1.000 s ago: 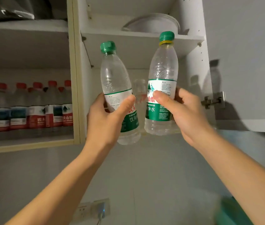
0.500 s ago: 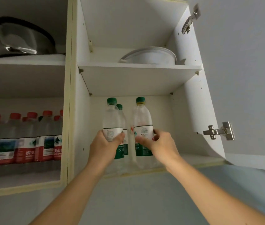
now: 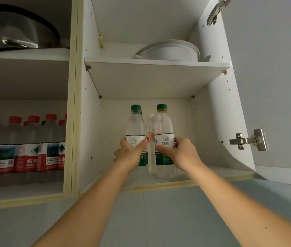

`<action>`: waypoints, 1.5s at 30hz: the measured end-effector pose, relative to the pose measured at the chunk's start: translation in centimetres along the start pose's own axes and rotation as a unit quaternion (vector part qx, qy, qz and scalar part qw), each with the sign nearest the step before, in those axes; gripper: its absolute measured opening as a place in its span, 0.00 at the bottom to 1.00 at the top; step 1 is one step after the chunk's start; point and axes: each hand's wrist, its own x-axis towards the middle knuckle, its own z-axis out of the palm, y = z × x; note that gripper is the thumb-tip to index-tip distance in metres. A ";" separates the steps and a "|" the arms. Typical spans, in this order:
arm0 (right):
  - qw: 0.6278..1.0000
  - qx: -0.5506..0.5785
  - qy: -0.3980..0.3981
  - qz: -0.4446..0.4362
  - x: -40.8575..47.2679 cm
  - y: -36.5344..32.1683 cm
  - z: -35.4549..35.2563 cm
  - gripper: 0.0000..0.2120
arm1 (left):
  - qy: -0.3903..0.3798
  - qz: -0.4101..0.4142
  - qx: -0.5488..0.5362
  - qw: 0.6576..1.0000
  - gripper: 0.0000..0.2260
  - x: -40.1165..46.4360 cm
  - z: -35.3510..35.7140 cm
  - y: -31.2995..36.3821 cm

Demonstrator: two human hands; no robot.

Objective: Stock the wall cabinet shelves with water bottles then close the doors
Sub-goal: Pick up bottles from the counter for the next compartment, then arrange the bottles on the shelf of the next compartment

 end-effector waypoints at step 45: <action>0.926 -0.255 -0.211 0.181 -35.6 21.2 -2.8 0.11 | -0.220 0.204 0.146 0.943 0.10 -28.5 6.1 -25.5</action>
